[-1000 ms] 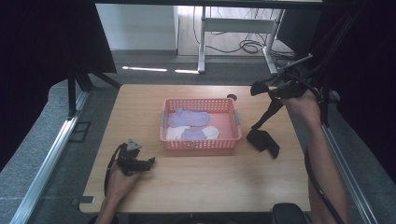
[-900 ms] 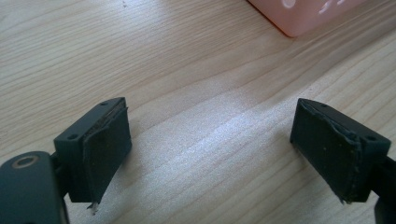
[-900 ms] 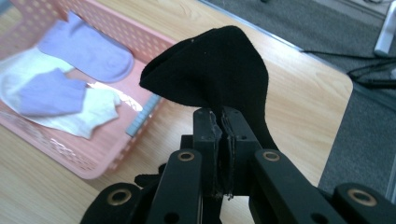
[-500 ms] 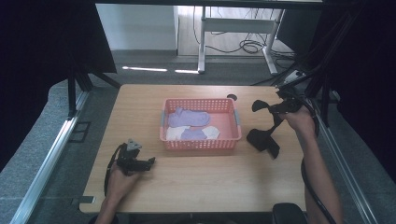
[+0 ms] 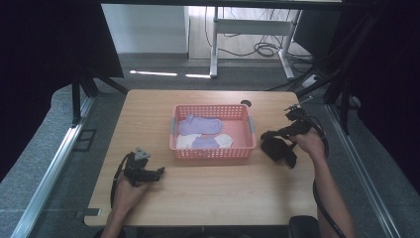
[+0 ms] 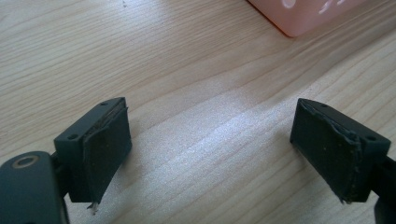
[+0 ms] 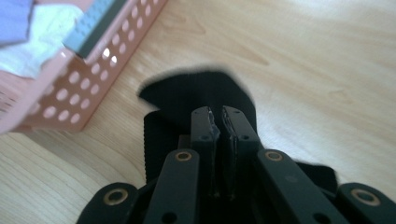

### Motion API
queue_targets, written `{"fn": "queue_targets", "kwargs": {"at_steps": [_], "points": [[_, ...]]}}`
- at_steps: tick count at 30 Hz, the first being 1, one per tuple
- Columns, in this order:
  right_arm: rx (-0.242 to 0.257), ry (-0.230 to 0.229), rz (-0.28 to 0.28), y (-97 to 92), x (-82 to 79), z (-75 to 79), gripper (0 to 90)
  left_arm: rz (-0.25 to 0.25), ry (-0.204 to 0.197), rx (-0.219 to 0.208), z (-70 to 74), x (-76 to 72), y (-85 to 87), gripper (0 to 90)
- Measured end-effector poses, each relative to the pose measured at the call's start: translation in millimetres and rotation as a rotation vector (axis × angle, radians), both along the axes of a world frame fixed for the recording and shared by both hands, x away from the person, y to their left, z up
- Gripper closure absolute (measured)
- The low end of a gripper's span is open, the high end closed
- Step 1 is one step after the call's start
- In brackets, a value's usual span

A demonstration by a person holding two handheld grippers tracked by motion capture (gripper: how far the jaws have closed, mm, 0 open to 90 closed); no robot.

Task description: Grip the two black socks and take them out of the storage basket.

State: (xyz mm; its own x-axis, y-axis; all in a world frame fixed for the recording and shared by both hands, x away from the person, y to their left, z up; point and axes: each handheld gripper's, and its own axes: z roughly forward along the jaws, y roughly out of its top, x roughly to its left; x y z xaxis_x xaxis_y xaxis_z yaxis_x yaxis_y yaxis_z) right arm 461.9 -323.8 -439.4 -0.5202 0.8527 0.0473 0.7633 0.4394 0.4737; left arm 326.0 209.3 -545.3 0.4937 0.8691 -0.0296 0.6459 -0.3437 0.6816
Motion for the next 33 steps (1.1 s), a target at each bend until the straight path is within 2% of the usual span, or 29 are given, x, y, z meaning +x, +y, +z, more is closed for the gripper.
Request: {"fn": "queue_targets", "kwargs": {"at_steps": [17,21,27,33], "points": [[-0.013,0.089,0.005,3.7,-2.4,-50.6,81.4,-0.002,-0.003,0.001,-0.1,0.2,0.1,12.1],[-0.013,0.094,0.005,3.4,-2.1,-49.7,79.5,-0.001,-0.003,0.000,-0.1,0.1,0.1,12.1],[-0.003,0.088,-0.001,3.1,-2.0,-41.1,60.6,-0.001,-0.005,-0.001,-0.3,0.2,0.0,12.1],[0.003,0.044,0.012,5.6,-4.9,-28.2,44.2,0.001,-0.004,-0.002,-0.3,0.1,0.0,12.0]]}}
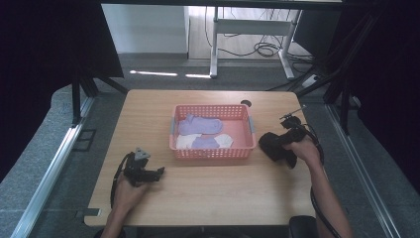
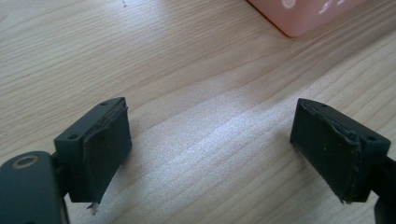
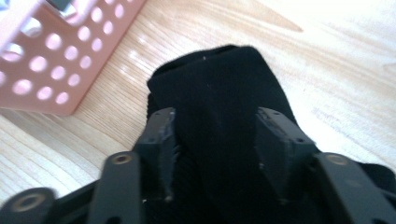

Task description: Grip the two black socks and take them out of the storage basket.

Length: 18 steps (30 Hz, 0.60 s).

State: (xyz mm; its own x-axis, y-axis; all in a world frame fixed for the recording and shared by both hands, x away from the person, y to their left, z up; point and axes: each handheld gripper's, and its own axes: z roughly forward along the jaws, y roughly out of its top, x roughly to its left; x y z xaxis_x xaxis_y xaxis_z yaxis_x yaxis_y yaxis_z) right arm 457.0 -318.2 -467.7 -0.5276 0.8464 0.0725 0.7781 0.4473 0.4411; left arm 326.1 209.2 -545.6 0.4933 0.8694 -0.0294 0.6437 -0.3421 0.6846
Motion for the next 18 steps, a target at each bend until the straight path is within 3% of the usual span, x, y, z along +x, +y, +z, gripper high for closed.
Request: {"fn": "queue_targets", "kwargs": {"at_steps": [10,18], "points": [[-0.017,-0.076,0.030,6.9,-10.2,23.6,32.4,0.000,0.001,0.001,0.1,-0.1,0.0,12.1],[-0.023,-0.122,0.064,15.8,-27.5,36.0,24.7,0.000,0.001,0.001,0.1,-0.1,0.0,12.1]]}}
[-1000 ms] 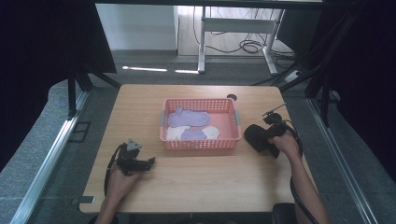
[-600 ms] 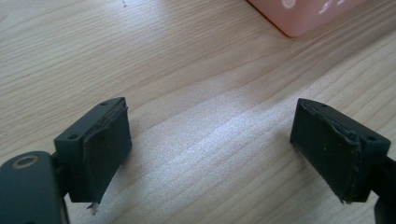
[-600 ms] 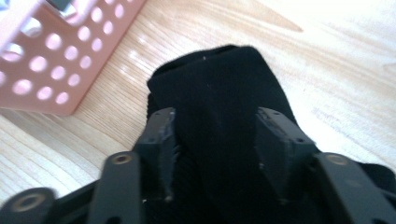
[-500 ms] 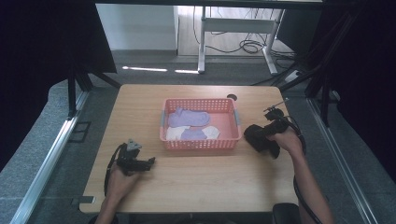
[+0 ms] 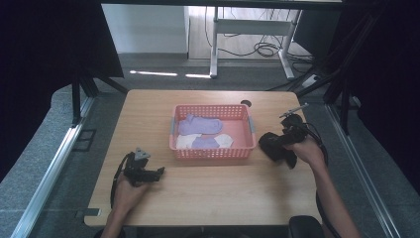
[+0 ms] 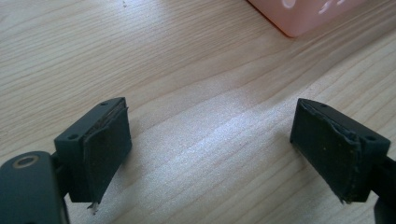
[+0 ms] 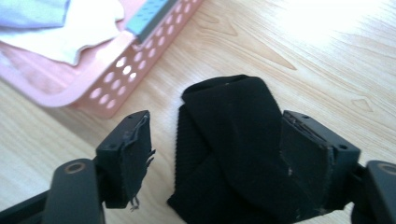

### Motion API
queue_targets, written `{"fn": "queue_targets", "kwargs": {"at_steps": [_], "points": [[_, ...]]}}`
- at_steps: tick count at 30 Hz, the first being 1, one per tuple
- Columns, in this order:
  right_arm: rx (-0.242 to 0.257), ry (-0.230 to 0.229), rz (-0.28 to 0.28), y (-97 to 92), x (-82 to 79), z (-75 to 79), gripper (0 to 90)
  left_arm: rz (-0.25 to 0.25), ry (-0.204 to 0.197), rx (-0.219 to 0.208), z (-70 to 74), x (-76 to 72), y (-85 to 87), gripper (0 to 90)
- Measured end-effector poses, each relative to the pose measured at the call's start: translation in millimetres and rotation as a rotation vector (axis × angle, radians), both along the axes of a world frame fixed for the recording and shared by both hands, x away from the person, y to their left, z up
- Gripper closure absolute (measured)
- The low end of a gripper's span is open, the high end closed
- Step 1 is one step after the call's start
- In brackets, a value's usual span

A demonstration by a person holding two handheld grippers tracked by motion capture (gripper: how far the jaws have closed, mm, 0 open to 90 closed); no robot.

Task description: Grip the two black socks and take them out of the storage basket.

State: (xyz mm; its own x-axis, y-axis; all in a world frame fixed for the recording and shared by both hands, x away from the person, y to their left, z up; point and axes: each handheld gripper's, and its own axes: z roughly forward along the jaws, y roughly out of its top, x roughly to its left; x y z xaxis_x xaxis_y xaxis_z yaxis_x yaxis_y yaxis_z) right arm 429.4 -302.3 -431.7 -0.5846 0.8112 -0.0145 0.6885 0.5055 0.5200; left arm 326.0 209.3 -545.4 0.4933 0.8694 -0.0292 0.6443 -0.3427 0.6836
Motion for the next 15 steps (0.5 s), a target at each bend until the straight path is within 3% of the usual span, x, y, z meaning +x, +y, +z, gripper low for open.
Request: {"fn": "queue_targets", "kwargs": {"at_steps": [8,15], "points": [[0.024,-0.016,0.054,11.9,-22.2,-1.1,23.5,0.001,0.000,0.000,0.0,-0.1,0.0,12.2],[0.016,0.010,0.090,21.3,-38.0,-14.1,23.4,0.001,0.000,-0.001,0.0,-0.1,-0.1,12.1]]}}
